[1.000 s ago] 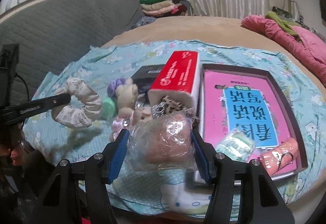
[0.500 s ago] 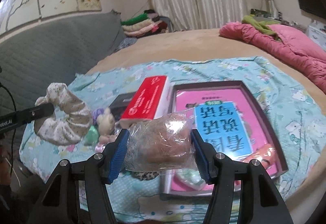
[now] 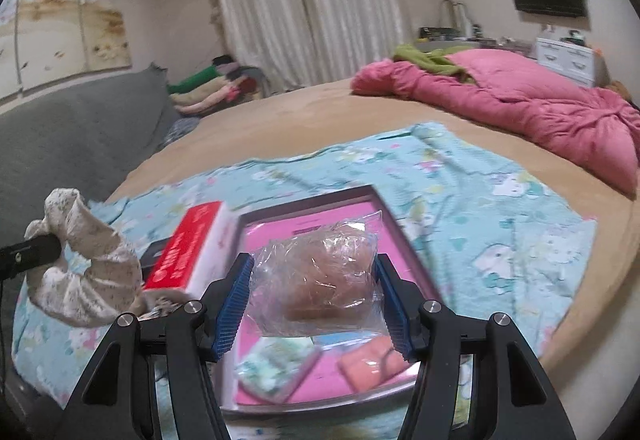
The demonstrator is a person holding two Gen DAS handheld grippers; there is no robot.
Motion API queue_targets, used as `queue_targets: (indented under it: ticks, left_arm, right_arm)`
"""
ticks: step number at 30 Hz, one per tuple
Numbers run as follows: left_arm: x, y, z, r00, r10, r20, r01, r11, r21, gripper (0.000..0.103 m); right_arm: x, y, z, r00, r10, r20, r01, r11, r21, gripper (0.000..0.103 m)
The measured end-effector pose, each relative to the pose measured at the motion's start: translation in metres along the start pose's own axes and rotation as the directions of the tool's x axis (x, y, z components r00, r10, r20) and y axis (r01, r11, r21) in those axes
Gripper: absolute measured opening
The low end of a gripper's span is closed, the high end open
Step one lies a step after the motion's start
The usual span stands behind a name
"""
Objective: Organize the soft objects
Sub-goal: 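Carry the scrunchie with the left tool while the right tool carries the clear bag to the tray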
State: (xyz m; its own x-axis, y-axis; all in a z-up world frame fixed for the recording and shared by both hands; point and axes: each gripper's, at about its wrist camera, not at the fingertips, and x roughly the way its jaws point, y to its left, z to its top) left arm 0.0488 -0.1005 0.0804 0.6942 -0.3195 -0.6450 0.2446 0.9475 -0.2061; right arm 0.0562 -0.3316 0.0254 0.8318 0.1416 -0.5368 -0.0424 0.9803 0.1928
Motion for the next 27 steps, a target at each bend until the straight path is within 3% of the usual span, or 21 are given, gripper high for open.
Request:
queue_targets:
  ticks: [10, 18, 27]
  left_arm:
    - [0.068, -0.026, -0.008, 0.984, -0.095, -0.153, 0.093, 0.996, -0.018, 0.01]
    - [0.106, -0.044, -0.02, 0.973, -0.051, -0.224, 0.062, 0.997, 0.042, 0.01]
    - [0.132, -0.044, -0.031, 0.963, -0.001, -0.269, 0.021, 0.997, 0.073, 0.011]
  right_arm:
    - [0.002, -0.026, -0.002, 0.999, -0.043, 0.002, 0.043, 0.997, 0.062, 0.062]
    - [0.011, -0.03, -0.005, 0.996, -0.079, -0.031, 0.081, 0.995, 0.056, 0.062]
    - [0.04, -0.046, -0.022, 0.971, -0.138, -0.194, 0.153, 0.986, 0.065, 0.062]
